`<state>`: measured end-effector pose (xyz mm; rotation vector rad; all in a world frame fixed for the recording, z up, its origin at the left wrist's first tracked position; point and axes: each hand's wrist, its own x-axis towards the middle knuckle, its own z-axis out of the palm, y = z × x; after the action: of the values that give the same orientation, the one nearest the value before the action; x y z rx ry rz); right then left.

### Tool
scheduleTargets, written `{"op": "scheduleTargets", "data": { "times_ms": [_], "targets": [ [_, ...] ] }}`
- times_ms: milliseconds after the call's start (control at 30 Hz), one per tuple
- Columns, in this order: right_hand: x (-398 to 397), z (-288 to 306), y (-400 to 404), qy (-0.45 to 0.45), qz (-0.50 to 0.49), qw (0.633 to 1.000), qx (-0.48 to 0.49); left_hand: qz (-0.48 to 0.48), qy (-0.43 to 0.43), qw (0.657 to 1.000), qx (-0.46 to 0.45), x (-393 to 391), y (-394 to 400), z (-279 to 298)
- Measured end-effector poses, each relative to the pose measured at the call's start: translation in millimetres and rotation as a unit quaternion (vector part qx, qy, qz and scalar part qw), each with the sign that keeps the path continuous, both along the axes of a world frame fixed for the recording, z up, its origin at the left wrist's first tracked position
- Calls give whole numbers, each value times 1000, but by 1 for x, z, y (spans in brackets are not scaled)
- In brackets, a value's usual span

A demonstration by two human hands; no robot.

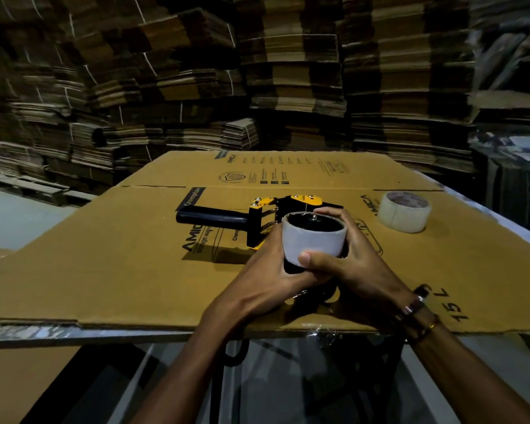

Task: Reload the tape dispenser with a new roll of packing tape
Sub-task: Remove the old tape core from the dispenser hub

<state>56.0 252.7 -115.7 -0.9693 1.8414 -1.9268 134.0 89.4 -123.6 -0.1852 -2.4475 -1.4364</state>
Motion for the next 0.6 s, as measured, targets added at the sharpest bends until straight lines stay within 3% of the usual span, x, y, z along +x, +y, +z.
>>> {"op": "scheduleTargets", "data": {
  "times_ms": [400, 600],
  "targets": [
    [-3, 2, -2, -21, -18, 1000, 7, -5, -22, 997, 72, 6, -2, 2],
    [-3, -2, -3, 69, -65, 993, 71, 27, -11, 998, 54, 3, -7, -3]
  ]
}}
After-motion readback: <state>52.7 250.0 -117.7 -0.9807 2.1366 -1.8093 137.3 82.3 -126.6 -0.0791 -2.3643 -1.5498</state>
